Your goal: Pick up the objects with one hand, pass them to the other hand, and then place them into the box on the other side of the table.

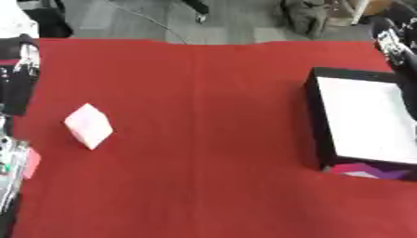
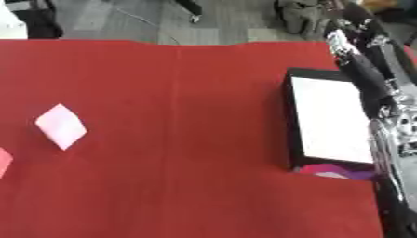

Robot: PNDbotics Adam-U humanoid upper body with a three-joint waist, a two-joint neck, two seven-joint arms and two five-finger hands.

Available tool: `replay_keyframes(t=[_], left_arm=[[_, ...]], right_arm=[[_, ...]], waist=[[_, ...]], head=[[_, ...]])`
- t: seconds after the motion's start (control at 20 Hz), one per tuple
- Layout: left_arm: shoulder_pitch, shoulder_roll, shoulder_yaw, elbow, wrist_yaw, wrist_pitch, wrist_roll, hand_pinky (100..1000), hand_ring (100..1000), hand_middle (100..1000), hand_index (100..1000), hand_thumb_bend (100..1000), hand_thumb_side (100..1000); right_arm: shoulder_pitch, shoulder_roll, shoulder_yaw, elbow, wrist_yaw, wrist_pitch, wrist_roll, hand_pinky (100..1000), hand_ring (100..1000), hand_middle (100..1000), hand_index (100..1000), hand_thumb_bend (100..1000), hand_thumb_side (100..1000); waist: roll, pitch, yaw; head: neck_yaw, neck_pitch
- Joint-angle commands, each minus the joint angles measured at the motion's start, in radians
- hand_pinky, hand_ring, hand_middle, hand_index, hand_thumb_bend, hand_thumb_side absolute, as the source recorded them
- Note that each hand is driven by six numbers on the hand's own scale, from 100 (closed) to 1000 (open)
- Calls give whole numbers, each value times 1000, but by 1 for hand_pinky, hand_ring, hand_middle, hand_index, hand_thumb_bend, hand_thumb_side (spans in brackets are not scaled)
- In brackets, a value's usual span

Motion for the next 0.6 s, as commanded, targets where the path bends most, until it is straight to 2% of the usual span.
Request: replay_keyframes(t=[0.05, 0.3, 0.6], left_arm=[[-33, 120, 0, 21, -17, 58, -76, 682, 653, 686, 828, 189, 734], [-95, 327, -14, 163, 16, 150, -194, 733, 705, 720, 846, 240, 687], [-158, 468, -18, 398, 42, 182, -372, 796, 772, 765, 889, 358, 580]], right_arm=[[-5, -32, -6, -17, 9, 0, -2, 1000, 1000, 1000, 1000, 100, 557], [0, -42, -5, -14, 14, 1, -1, 1000, 1000, 1000, 1000, 100, 554], [2, -46, -4, -12, 19, 1, 0, 1000, 1000, 1000, 1000, 100, 557]], waist=[[4, -19, 1], [15, -21, 3], [24, -21, 2]], head=[[16, -17], [52, -29], [85, -36]])
